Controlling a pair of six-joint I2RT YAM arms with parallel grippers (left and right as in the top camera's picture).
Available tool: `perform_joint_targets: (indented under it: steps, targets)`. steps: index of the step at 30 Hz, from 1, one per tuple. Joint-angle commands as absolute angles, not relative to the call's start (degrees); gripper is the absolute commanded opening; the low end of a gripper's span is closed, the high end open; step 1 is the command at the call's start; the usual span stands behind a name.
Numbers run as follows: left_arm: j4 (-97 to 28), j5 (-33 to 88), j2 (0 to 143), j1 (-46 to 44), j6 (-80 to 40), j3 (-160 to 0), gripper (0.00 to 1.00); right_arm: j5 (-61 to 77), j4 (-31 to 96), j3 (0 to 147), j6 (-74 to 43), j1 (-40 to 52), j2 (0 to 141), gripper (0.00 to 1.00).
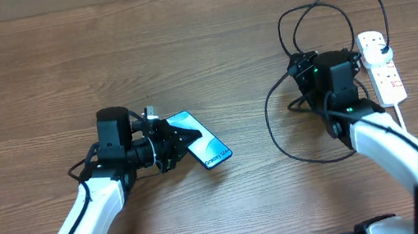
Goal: Plug charger to phone and switch on socket
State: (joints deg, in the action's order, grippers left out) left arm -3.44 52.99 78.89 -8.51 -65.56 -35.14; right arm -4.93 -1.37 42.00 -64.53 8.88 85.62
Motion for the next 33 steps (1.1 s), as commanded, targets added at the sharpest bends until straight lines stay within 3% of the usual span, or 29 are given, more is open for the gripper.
perform_joint_targets:
  steps: [1, 14, 33]
  targets:
    - [-3.03, 55.35, 78.74, -8.29, -64.27, -35.99, 0.04, 0.08, -4.64, 42.33, -60.99, 6.61, 89.76, 0.71]
    - [-3.03, 55.35, 78.74, -8.29, -64.27, -35.99, 0.04, 0.93, -17.58, 42.39, -60.99, 5.8, 103.53, 0.64]
    - [-3.03, 55.09, 78.74, -8.29, -64.29, -35.99, 0.05, 0.21, -25.65, 43.94, -60.99, 5.8, 111.59, 0.51]
